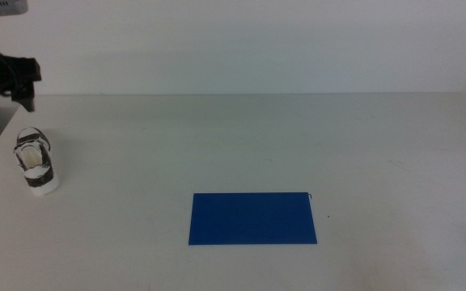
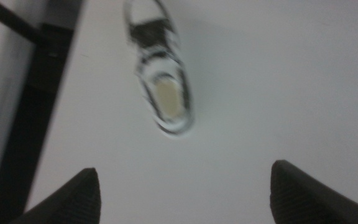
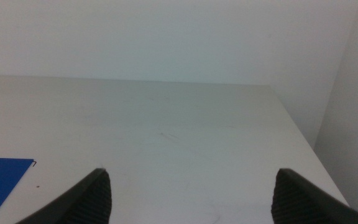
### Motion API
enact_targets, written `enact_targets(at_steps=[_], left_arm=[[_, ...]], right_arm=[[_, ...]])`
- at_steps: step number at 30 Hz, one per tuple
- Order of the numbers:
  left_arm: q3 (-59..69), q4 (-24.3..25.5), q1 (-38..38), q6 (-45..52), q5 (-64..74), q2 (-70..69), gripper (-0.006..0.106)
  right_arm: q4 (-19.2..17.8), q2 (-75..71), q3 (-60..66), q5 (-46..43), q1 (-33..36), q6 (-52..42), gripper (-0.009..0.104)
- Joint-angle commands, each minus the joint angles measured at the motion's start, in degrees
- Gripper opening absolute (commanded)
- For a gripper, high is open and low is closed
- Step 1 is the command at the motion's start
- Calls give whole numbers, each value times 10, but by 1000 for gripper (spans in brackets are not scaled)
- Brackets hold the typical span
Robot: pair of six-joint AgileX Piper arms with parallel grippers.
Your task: Use one arm to grab the shoe from the table and place it on the mat.
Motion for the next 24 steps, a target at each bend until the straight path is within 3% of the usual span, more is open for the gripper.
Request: enact_targets(at_steps=[1,6,14,24], left_arm=[[-54,48,1,-38,2,19,94],[-150,60,14,-75,52,112,94],[-244,-58,87,-37,67,234,94],[-253,-65,106,-62,-14,322,94]], right_arm=[[-5,-12,-5,-46,2,-7,66],[-5,-12,-5,-46,2,-7,66],[-5,-12,-5,-46,2,-7,66],[-5,-12,-5,-46,2,-7,66]])
